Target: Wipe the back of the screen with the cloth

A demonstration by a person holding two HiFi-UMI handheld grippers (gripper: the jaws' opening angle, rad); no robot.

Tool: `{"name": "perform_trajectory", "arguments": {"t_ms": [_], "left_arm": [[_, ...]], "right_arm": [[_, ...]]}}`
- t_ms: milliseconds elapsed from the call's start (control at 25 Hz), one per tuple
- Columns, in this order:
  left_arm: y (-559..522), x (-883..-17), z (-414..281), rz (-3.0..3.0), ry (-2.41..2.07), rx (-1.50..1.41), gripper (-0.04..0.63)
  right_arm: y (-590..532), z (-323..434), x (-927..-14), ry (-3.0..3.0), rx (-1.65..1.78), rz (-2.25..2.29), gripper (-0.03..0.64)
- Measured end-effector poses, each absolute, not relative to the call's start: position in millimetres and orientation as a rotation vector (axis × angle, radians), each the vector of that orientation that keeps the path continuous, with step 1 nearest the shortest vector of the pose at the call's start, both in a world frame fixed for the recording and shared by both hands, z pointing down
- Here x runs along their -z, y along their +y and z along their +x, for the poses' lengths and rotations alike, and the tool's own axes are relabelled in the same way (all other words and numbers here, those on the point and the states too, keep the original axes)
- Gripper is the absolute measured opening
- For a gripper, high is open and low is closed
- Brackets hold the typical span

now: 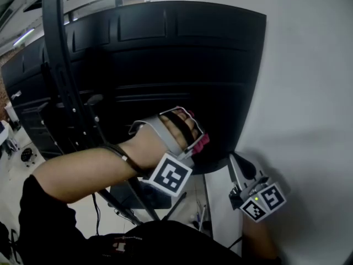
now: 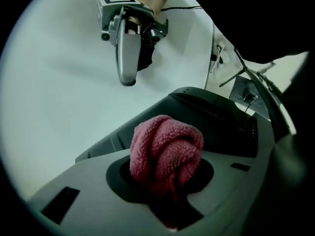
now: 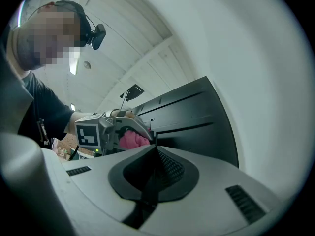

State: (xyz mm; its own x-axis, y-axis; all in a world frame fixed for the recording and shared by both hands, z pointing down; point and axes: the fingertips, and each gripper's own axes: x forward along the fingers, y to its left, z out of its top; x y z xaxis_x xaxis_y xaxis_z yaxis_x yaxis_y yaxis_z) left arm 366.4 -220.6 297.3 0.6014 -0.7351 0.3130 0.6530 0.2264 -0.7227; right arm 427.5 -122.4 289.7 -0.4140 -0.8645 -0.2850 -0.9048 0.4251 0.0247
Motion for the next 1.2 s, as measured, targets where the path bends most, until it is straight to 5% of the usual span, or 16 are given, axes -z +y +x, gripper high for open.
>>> {"name": "perform_trajectory", "arguments": {"t_ms": [240,880,1200], "left_arm": [[-238.4,-305.6,462.1,-0.731,0.01,1.103,0.118],[-274.6,-316.1,566.9,-0.746,0.024,1.148,0.118],[-236.8,-385.7,475.6,-0.894,-0.013,1.147,0.118]], "right_arm": [[-116.2,433.5,-290.7,2.422,-0.266,-1.554,0.002],[-86.7,450.1,-302.0,2.391,-0.268,-1.644,0.002],[-44.3,433.9,-278.6,2.481,-0.458,-1.55,0.002]]}}
